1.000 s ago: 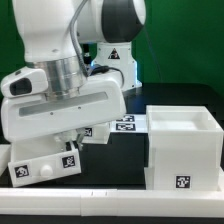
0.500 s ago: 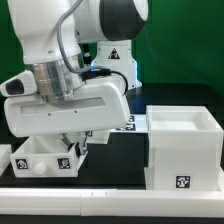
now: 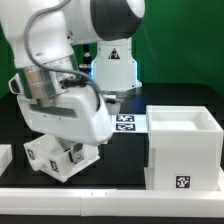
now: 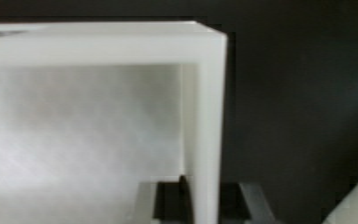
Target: Assemble drawer
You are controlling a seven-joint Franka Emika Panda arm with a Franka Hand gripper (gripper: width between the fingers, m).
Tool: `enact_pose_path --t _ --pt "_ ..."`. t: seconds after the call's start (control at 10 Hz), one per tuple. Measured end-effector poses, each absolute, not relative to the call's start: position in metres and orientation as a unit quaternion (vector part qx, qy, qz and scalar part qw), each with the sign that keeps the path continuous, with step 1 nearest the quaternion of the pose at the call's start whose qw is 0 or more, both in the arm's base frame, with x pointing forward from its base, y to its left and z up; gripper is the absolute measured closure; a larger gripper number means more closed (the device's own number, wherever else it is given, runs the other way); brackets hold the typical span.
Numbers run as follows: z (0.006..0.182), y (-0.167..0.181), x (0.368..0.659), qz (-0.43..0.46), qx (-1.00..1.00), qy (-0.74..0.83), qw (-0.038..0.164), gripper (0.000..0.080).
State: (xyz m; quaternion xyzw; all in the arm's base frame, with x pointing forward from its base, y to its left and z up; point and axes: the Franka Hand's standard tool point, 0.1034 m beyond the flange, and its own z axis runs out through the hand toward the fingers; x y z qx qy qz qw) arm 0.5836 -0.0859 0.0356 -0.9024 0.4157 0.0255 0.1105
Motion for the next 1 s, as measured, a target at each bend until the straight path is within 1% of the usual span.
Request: enact_pose_path --t 0.1,0.2,0.4,0.6,0.8,1.0 --pt "0.037 -0.083 0.584 0.026 -0.897 0.428 0.111 0.0761" --pt "0.037 -0.08 0.585 0.03 -0.879 0.462 0.116 0.0761" --pt "0.038 -0.078 0.587 0.034 -0.861 0.493 0.121 0.0761" --pt "0.035 -0.093 0.605 0.051 -0.751 0.643 0.137 0.0761" --pt "0.032 -0.107 0.612 0.048 -0.726 0.673 0.134 0.0761" --pt "0.033 -0.106 0.616 0.051 -0.701 0.698 0.136 0.0761"
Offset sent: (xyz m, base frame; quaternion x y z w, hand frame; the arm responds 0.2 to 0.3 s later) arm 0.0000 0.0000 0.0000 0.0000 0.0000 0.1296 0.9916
